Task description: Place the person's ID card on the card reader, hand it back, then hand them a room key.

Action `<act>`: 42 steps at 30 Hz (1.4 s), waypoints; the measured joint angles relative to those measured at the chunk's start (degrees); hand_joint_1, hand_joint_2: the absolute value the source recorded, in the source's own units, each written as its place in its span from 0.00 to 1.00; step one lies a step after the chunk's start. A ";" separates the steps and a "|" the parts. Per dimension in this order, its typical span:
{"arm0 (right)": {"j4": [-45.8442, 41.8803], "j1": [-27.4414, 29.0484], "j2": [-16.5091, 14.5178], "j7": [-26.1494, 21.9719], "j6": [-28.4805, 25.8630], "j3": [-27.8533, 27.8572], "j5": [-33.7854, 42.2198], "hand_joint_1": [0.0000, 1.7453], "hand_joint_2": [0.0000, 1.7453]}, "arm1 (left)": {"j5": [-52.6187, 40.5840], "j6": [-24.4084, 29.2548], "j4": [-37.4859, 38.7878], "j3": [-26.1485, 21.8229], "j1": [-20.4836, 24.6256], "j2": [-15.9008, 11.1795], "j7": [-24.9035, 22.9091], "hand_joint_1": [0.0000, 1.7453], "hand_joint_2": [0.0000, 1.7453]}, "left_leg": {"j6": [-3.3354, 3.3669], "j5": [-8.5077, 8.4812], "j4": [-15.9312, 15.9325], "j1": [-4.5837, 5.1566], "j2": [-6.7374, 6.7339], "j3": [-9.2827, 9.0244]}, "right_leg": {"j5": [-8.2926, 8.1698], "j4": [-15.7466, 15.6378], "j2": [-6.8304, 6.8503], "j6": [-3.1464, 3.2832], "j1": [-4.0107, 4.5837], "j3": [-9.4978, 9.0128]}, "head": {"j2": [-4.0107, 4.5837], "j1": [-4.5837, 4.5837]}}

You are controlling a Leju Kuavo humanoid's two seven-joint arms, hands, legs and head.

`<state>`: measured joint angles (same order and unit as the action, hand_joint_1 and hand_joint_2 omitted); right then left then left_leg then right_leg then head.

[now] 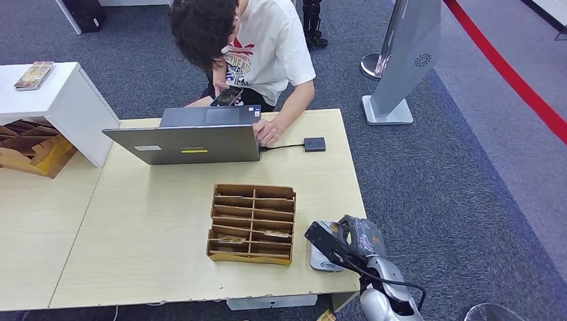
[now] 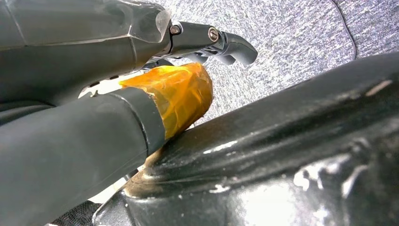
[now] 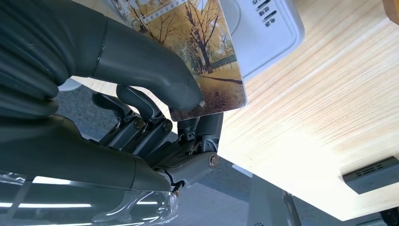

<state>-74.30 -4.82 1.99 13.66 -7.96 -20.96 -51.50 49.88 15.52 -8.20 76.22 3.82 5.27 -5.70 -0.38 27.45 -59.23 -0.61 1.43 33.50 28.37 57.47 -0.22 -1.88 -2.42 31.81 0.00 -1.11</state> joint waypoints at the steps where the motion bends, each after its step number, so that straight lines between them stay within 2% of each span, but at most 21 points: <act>1: 0.03 -0.04 0.00 0.03 0.13 0.00 -0.04 1.00 1.00 | 0.00 0.00 0.00 0.00 0.00 0.00 0.00 0.00 0.00 | 0.00 0.00 0.00 0.00 0.00 0.00 | 0.00 0.00 0.00 0.00 0.00 0.00 | 0.00 0.00; 42: 0.75 -0.18 -0.31 0.83 0.53 0.00 -1.48 1.00 1.00 | 0.11 -0.04 0.02 0.00 0.00 -0.01 0.00 0.00 0.00 | 0.00 0.00 0.00 0.00 0.00 -0.02 | 0.00 0.00 0.00 0.00 0.00 -0.01 | 0.00 0.00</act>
<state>-73.55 -4.99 1.68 14.49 -7.43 -20.96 -52.98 49.99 15.47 -8.18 76.22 3.82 5.27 -5.70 -0.38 27.45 -59.23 -0.61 1.43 33.48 28.37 57.47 -0.22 -1.88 -2.42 31.80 0.00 -1.11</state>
